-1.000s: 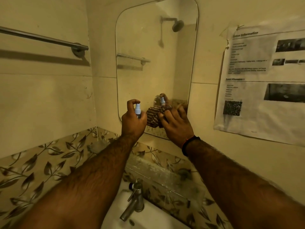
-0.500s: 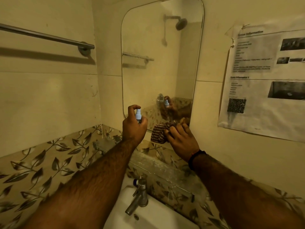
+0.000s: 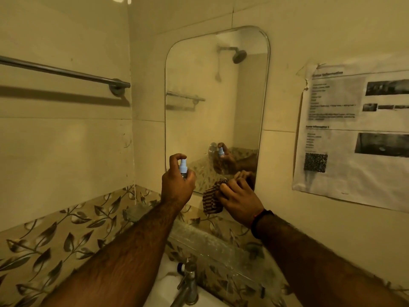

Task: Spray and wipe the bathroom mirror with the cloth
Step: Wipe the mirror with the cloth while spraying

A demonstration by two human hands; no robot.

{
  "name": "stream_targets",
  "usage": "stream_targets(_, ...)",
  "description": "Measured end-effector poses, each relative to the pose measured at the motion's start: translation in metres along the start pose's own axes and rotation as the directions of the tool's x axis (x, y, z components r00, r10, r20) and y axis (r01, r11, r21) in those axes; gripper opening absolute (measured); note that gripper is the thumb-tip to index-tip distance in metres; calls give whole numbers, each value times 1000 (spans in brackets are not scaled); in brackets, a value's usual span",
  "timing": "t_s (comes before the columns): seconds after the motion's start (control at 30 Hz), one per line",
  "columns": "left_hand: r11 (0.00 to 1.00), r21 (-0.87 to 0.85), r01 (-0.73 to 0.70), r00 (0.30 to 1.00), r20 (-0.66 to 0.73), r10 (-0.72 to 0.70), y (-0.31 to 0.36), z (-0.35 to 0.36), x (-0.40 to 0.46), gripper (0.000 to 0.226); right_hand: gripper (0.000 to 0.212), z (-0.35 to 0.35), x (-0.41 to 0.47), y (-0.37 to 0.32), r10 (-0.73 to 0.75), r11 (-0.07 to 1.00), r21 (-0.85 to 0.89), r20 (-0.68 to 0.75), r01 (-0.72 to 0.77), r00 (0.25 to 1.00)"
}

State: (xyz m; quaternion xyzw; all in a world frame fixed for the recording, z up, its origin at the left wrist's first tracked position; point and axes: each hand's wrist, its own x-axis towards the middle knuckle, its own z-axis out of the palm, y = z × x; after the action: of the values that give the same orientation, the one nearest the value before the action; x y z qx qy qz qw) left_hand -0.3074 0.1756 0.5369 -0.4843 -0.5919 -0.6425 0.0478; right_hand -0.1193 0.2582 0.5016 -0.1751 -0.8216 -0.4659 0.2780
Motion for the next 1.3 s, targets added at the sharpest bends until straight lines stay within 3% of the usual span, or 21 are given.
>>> stream_targets(0.47,990,-27,-140,988,-65,138,30,-6,67,39,49,-41,121,76,176,965,-196,1,-173,984)
stream_targets(0.6,979,-48,-197,978,-85,193,50,-7,95,40,44,-66,151,99,226,944,-234,-63,-235,972)
stream_targets(0.83,961,-61,-268,957,-135,258,84,-8,136,42,60,-89,180,123,289,916,-222,-217,-335,932)
stream_targets(0.93,965,-86,-248,961,-148,234,91,-8,146,43,66,-90,194,135,312,922,-185,-162,-339,936)
stream_targets(1.03,966,-88,-243,961,-160,227,94,-7,154,42,69,-96,209,150,347,890,-263,-140,-373,927)
stream_targets(1.3,962,-96,-255,956,-175,236,94,-5,170,42,58,-112,247,195,404,859,-274,-156,-433,901)
